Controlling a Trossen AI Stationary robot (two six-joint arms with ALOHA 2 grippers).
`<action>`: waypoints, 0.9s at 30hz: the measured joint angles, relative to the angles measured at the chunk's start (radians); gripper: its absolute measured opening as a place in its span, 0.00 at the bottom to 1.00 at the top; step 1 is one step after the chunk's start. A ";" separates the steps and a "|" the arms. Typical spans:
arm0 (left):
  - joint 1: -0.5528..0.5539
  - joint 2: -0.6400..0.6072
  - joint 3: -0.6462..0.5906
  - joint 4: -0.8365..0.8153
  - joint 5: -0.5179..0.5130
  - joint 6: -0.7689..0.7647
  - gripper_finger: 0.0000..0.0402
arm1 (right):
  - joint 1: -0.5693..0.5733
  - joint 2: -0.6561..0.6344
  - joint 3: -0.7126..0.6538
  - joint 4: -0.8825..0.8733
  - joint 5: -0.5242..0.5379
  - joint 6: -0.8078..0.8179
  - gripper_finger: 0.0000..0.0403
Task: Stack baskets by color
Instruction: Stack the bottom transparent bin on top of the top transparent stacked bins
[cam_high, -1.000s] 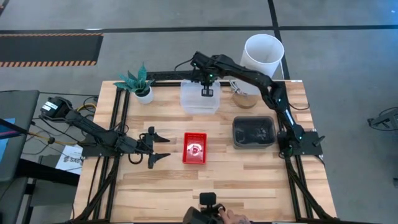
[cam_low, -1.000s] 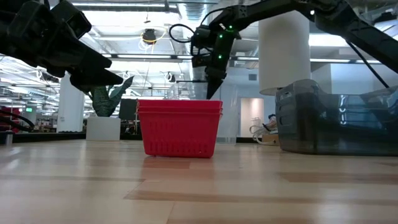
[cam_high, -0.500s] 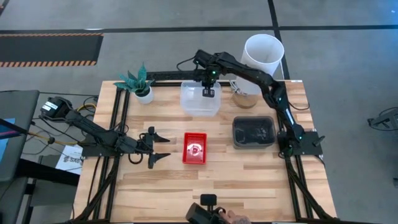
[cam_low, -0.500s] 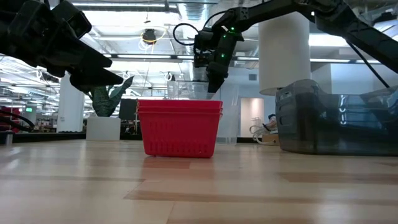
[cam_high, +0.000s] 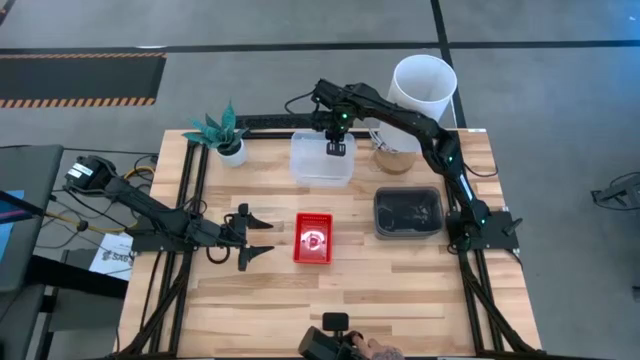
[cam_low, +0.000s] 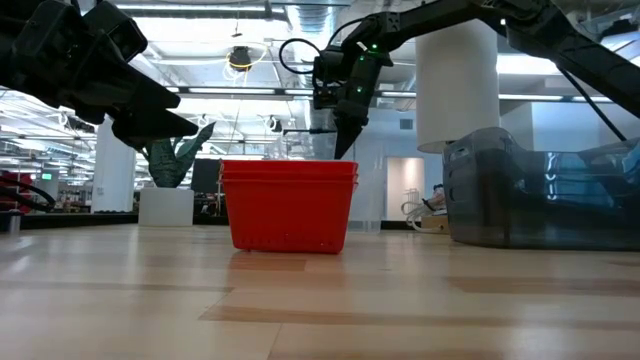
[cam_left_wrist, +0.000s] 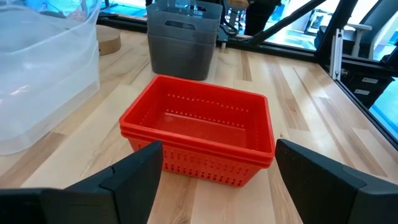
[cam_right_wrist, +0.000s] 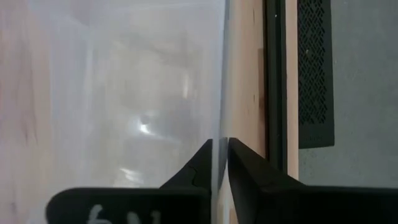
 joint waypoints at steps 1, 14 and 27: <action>0.000 0.000 0.000 0.000 0.000 0.000 0.74 | 0.000 0.000 0.000 -0.001 0.000 0.004 0.16; 0.000 0.000 0.000 -0.001 0.010 -0.010 0.74 | -0.008 -0.001 -0.013 0.009 -0.003 0.044 0.32; 0.000 0.000 0.000 -0.011 0.023 -0.009 0.74 | -0.005 -0.001 -0.002 0.043 -0.010 0.036 0.28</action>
